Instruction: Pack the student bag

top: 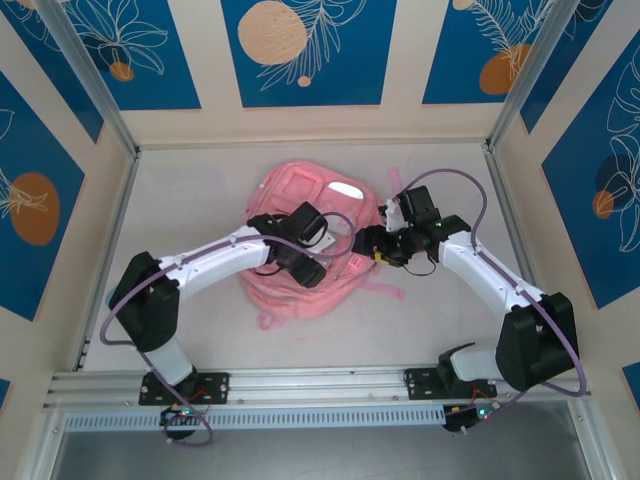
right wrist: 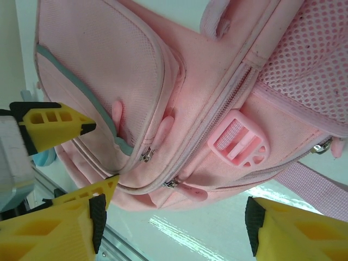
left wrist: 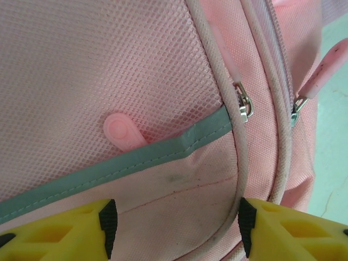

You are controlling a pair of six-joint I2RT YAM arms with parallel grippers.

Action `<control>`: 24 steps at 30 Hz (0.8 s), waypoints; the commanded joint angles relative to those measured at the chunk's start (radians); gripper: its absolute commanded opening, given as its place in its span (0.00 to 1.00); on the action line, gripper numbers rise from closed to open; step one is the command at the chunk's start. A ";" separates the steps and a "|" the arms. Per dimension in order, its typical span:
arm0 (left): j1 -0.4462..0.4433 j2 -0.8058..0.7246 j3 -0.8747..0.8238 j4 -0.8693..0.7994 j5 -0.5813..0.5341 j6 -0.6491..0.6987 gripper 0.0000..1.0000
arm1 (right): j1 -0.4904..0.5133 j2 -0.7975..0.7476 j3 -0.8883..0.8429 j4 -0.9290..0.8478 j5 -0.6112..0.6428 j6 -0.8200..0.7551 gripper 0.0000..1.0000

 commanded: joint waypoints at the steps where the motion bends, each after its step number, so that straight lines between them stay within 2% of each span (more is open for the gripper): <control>1: -0.002 0.016 0.009 -0.013 -0.002 0.050 0.64 | 0.002 -0.024 -0.021 -0.003 0.018 0.022 0.71; 4: -0.003 0.012 0.004 -0.023 0.047 0.089 0.68 | -0.003 -0.028 -0.029 0.000 0.028 0.031 0.71; 9: -0.002 0.010 -0.013 -0.024 0.054 0.130 0.70 | -0.011 -0.029 -0.044 0.011 0.032 0.047 0.71; 16: -0.004 0.054 -0.002 0.030 -0.016 0.130 0.62 | -0.018 -0.027 -0.052 0.017 0.040 0.062 0.71; 19: -0.004 0.071 0.008 0.052 -0.055 0.139 0.51 | -0.026 -0.040 -0.060 0.011 0.057 0.065 0.71; 24: -0.004 0.079 0.036 0.095 -0.057 0.130 0.24 | -0.048 -0.068 -0.083 0.013 0.064 0.053 0.71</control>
